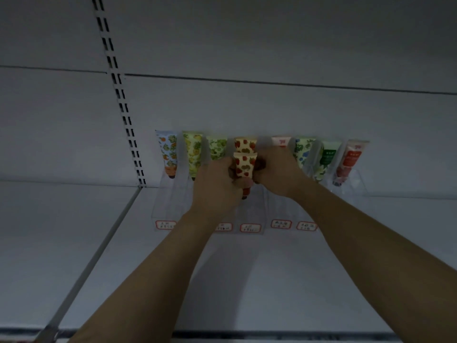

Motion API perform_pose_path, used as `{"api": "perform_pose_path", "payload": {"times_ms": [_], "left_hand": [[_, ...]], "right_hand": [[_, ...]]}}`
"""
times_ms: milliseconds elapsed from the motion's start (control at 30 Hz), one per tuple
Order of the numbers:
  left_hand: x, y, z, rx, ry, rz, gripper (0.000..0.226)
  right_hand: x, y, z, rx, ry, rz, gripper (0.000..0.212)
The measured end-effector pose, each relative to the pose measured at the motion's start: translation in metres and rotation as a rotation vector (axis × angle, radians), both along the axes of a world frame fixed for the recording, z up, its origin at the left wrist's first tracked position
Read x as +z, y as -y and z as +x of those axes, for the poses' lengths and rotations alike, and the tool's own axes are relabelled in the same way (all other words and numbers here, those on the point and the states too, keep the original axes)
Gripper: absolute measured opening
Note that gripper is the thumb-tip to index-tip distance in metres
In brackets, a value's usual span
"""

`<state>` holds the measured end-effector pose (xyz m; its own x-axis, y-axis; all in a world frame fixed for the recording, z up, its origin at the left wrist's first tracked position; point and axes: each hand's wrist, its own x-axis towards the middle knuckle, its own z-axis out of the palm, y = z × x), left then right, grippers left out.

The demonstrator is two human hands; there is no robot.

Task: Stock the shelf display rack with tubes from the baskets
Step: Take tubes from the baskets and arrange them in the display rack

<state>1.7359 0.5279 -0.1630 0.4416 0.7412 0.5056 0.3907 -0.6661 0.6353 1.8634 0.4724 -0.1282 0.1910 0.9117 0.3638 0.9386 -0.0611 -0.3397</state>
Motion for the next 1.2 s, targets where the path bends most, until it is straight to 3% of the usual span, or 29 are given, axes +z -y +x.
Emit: {"api": "perform_pose_path", "payload": {"times_ms": [300,467,600,933,1133,1200], "left_hand": [[-0.002,-0.001,0.001,0.008,-0.015,0.007,0.022],[-0.006,-0.005,0.003,0.061,-0.080,0.017,0.021],[-0.006,-0.003,0.004,0.083,-0.123,-0.005,0.019],[-0.003,0.004,0.000,0.126,-0.310,0.096,0.025],[-0.006,0.002,-0.002,0.032,-0.196,0.072,0.026],[-0.010,0.002,-0.001,0.042,-0.161,0.081,0.027]], "right_hand": [[-0.024,-0.003,0.005,0.029,-0.076,0.055,0.005],[-0.019,-0.001,0.004,0.060,-0.184,0.028,0.032],[-0.023,-0.006,0.004,0.011,-0.049,0.015,0.011],[-0.010,-0.001,-0.005,-0.021,0.040,-0.098,0.014],[-0.021,0.008,-0.007,-0.055,-0.133,0.066,0.031],[-0.023,0.009,-0.008,-0.080,-0.186,0.108,0.022]]}}
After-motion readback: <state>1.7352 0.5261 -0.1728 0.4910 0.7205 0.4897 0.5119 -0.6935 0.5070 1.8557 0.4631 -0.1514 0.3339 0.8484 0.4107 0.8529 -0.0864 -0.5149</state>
